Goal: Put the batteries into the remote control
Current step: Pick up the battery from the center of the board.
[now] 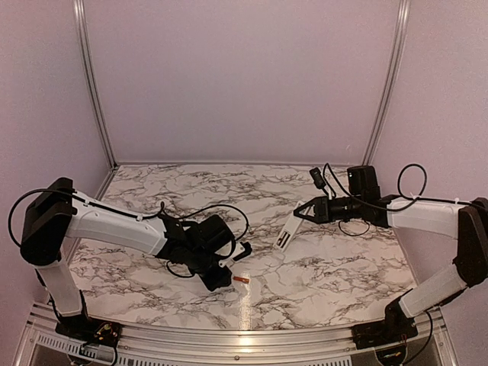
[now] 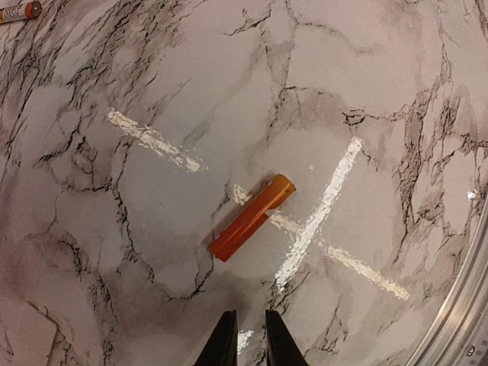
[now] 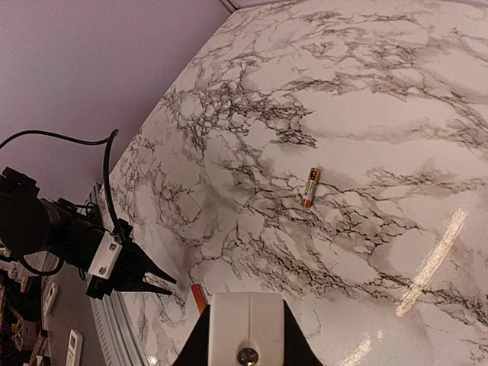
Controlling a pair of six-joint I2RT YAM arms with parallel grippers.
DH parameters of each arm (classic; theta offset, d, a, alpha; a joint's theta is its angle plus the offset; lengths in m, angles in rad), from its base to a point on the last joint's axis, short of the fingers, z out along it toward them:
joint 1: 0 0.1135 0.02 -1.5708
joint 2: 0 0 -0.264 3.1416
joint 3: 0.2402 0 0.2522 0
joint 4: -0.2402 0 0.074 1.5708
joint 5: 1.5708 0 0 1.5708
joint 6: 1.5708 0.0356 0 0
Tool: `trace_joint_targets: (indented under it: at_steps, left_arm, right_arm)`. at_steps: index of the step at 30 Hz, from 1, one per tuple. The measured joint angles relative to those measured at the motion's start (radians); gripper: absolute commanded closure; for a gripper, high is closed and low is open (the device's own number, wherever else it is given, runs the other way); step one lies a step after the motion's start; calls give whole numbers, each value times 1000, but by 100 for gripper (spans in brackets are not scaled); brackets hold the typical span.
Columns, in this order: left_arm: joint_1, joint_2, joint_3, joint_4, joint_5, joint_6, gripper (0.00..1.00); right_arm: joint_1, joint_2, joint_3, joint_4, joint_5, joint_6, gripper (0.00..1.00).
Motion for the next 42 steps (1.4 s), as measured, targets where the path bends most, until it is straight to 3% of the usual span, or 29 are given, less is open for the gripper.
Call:
trace_joint_targets:
  at_steps: [6, 11, 14, 20, 26, 42]
  left_arm:
    - [-41, 0, -9, 51, 5, -37, 88]
    - [-51, -1, -17, 93, 14, -153, 61]
    - [-51, -21, -32, 149, -2, -261, 55]
    - [-73, -122, -44, 161, -162, -526, 56]
    - [-89, -85, 74, 15, -286, -789, 57]
    - [-118, 97, 222, -179, -247, -1165, 50]
  right_arm:
    - [0, 0, 0, 13, 0, 3, 100]
    - [0, 0, 0, 13, 1, 3, 100]
    - [0, 0, 0, 12, 5, 2, 100]
    - [-8, 0, 0, 11, 20, -1, 100]
    - [-35, -11, 1, -9, 28, -14, 100]
    - [-43, -100, -3, -61, 66, -50, 100]
